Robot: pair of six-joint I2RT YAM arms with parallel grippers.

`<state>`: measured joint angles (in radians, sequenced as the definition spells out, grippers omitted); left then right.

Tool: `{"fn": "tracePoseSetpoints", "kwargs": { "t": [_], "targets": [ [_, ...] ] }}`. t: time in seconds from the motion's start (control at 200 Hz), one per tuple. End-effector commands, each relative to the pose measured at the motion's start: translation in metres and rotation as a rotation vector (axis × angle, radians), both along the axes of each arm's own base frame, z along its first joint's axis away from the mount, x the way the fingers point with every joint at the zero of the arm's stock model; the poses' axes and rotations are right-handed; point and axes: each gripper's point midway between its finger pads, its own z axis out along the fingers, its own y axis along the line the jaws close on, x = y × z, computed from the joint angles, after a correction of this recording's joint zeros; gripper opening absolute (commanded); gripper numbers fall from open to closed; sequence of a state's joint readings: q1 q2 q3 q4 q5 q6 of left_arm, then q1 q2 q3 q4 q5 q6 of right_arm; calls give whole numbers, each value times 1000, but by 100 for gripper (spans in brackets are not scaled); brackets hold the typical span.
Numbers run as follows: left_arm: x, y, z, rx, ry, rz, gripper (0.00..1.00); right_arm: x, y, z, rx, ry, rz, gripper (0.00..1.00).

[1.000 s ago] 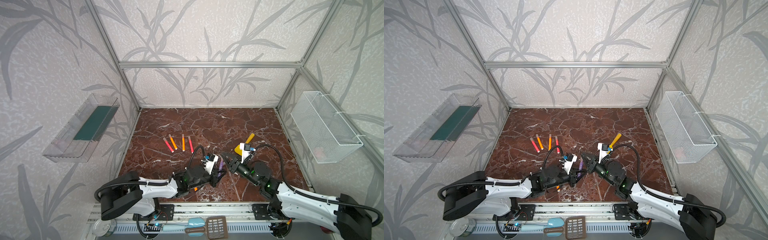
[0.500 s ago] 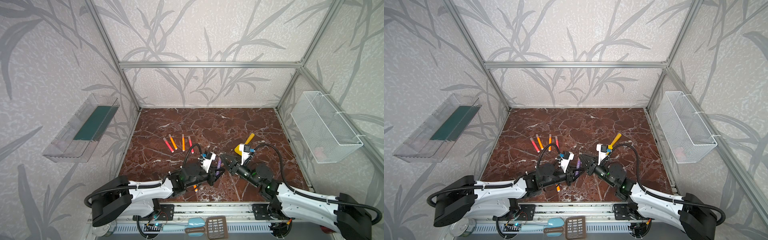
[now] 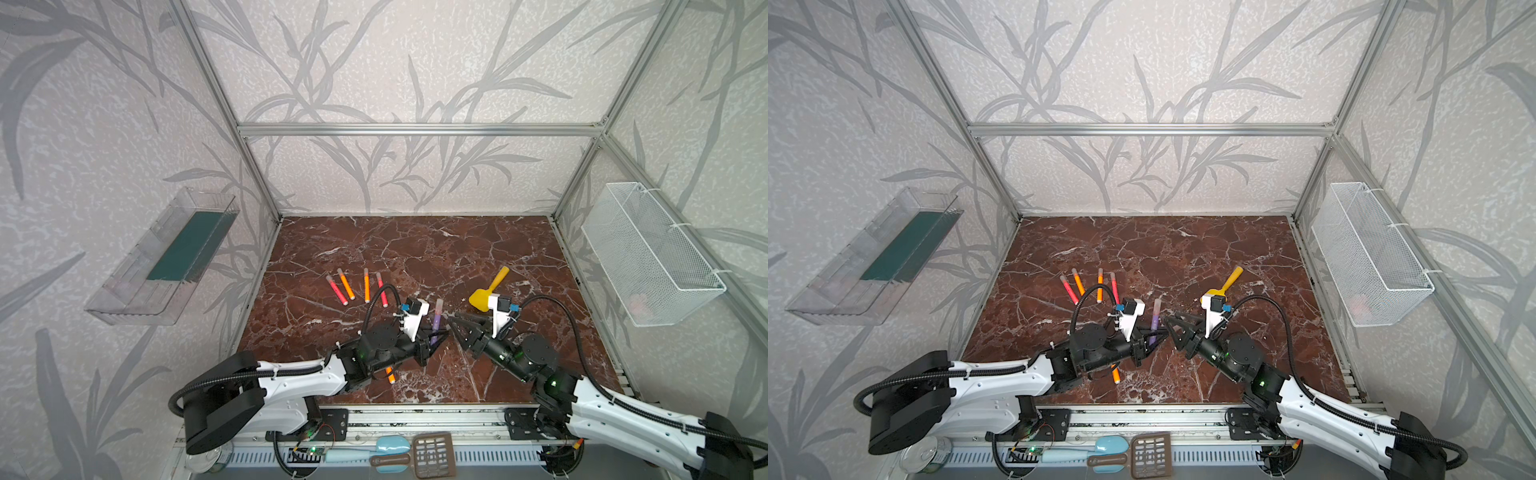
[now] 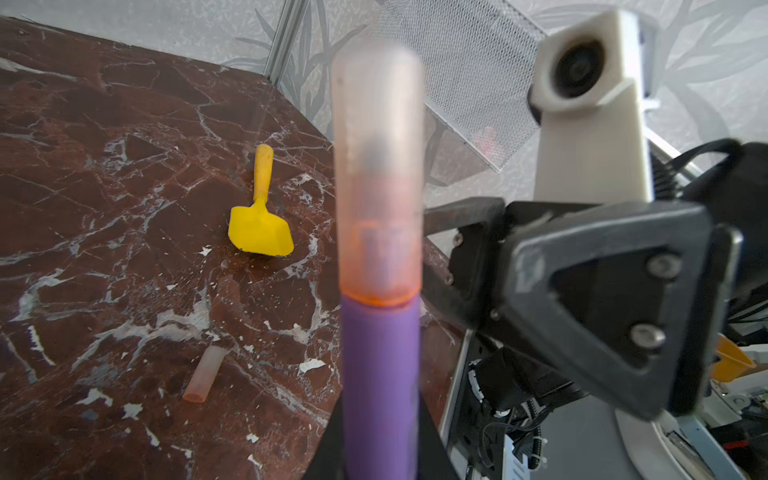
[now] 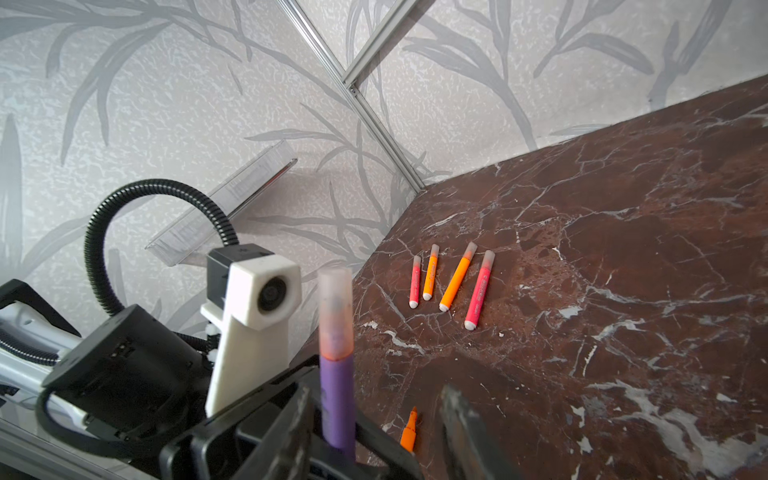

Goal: Insert the pens into the pen caps
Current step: 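Push the pale cap down onto the purple marker with the right gripper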

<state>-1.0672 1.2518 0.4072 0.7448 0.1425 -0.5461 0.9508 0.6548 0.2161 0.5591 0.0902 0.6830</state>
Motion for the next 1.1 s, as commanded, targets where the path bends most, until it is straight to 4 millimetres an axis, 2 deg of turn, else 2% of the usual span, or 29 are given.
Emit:
{"fn": "tracePoseSetpoints", "kwargs": {
  "t": [0.0, 0.26, 0.51, 0.69, 0.93, 0.99, 1.095],
  "targets": [
    [1, -7, -13, 98, -47, -7, 0, 4, -7, 11, -14, -37, -44, 55],
    [-10, -19, -24, 193, -110, -48, 0, 17, -5, 0, -46, 21, -76, 55],
    [-13, -21, -28, 228, -129, -49, 0, 24, 1, -7, -70, 55, -82, 41],
    [-10, -22, -35, 262, -136, -31, 0, 22, 3, -2, -60, 48, -63, 40],
    [-9, -23, -34, 276, -145, -23, 0, 22, 8, -6, -60, 68, -43, 40],
    [-8, -22, -34, 279, -148, -15, 0, 22, 11, -8, -63, 76, -35, 36],
    [-4, -20, -33, 287, -154, 10, 0, 21, 15, -11, -66, 94, -15, 22]
  ]
}}
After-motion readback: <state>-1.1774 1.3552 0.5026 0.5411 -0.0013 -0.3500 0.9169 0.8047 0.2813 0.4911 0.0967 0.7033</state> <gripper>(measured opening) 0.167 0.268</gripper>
